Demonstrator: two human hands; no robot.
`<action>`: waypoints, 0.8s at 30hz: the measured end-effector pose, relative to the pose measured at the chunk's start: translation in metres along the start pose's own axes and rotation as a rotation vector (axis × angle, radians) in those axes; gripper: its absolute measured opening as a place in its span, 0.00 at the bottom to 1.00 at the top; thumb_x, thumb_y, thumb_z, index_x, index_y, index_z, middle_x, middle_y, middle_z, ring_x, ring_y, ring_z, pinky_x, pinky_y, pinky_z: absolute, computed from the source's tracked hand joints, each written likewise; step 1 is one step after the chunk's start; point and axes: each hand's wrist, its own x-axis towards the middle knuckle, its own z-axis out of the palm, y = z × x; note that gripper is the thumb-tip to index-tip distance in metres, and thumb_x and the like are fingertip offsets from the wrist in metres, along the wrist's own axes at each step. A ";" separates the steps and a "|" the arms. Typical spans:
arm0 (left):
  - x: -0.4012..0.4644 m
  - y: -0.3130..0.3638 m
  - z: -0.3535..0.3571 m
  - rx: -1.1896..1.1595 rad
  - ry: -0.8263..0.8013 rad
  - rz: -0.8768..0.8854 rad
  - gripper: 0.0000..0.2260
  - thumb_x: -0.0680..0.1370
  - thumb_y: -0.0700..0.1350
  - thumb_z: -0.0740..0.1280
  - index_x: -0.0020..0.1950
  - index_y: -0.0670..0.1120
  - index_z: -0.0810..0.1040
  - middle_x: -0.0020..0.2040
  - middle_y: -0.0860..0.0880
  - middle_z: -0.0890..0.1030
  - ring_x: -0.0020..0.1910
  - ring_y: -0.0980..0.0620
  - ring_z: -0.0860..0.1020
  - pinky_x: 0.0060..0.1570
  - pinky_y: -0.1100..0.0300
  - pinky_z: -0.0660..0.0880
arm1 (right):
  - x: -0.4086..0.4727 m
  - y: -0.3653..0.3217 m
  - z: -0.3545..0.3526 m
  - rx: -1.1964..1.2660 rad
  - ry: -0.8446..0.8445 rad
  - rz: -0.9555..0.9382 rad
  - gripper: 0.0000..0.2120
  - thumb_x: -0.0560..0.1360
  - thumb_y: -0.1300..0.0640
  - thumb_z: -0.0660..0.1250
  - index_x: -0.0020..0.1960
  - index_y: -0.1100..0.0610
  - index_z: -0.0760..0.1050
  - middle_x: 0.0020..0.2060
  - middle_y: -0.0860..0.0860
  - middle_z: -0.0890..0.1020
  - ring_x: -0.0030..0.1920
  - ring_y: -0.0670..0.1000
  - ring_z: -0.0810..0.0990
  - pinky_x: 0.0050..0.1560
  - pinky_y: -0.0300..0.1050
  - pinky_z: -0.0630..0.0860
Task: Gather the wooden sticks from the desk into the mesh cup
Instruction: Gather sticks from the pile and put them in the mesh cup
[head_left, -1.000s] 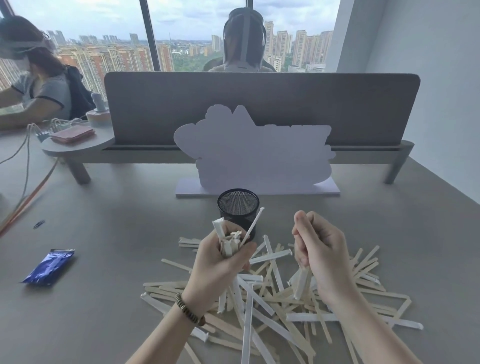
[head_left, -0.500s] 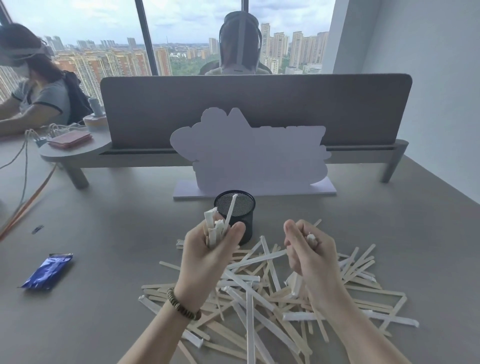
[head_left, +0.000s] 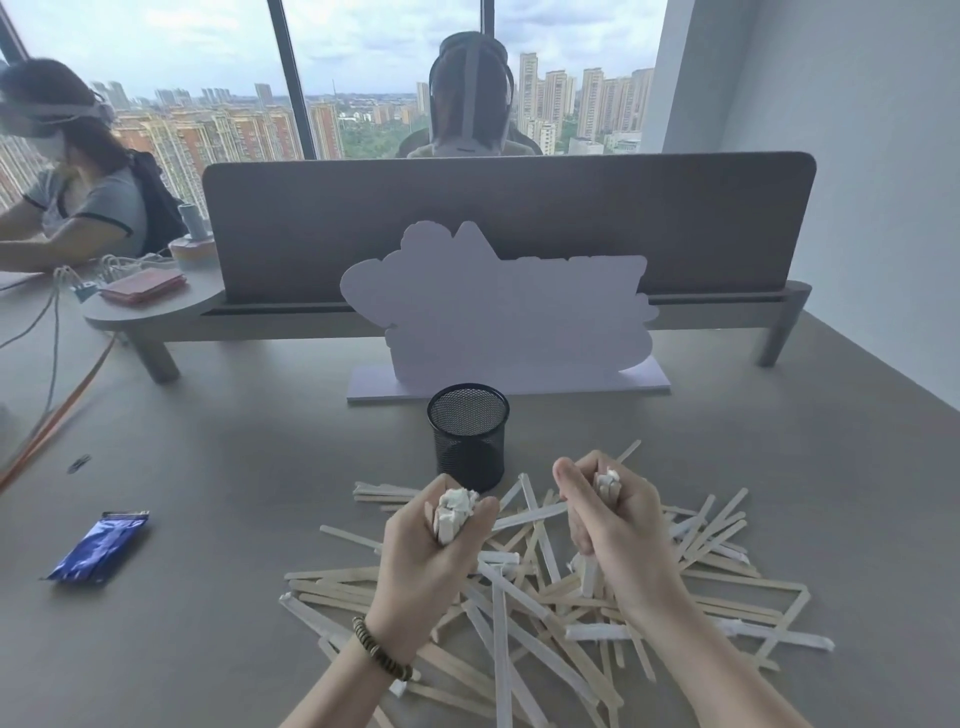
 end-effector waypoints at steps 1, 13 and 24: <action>0.000 0.000 0.000 0.016 0.002 0.003 0.24 0.75 0.52 0.70 0.30 0.36 0.68 0.23 0.38 0.71 0.22 0.48 0.70 0.31 0.60 0.75 | 0.000 0.001 0.000 -0.018 -0.003 -0.002 0.26 0.79 0.45 0.68 0.35 0.65 0.67 0.23 0.64 0.65 0.25 0.53 0.63 0.30 0.56 0.67; 0.011 0.018 -0.014 -0.139 0.027 0.043 0.15 0.76 0.49 0.70 0.36 0.41 0.73 0.25 0.42 0.77 0.24 0.45 0.73 0.30 0.58 0.70 | -0.002 0.004 0.003 0.024 -0.028 -0.041 0.29 0.78 0.46 0.65 0.33 0.71 0.67 0.24 0.62 0.71 0.22 0.43 0.68 0.28 0.32 0.67; 0.011 0.018 -0.012 -0.156 0.057 -0.058 0.24 0.74 0.52 0.71 0.33 0.38 0.63 0.21 0.44 0.65 0.18 0.50 0.62 0.22 0.61 0.61 | 0.002 0.003 0.005 0.114 0.116 0.040 0.28 0.76 0.35 0.62 0.31 0.56 0.61 0.22 0.49 0.60 0.23 0.48 0.54 0.24 0.38 0.56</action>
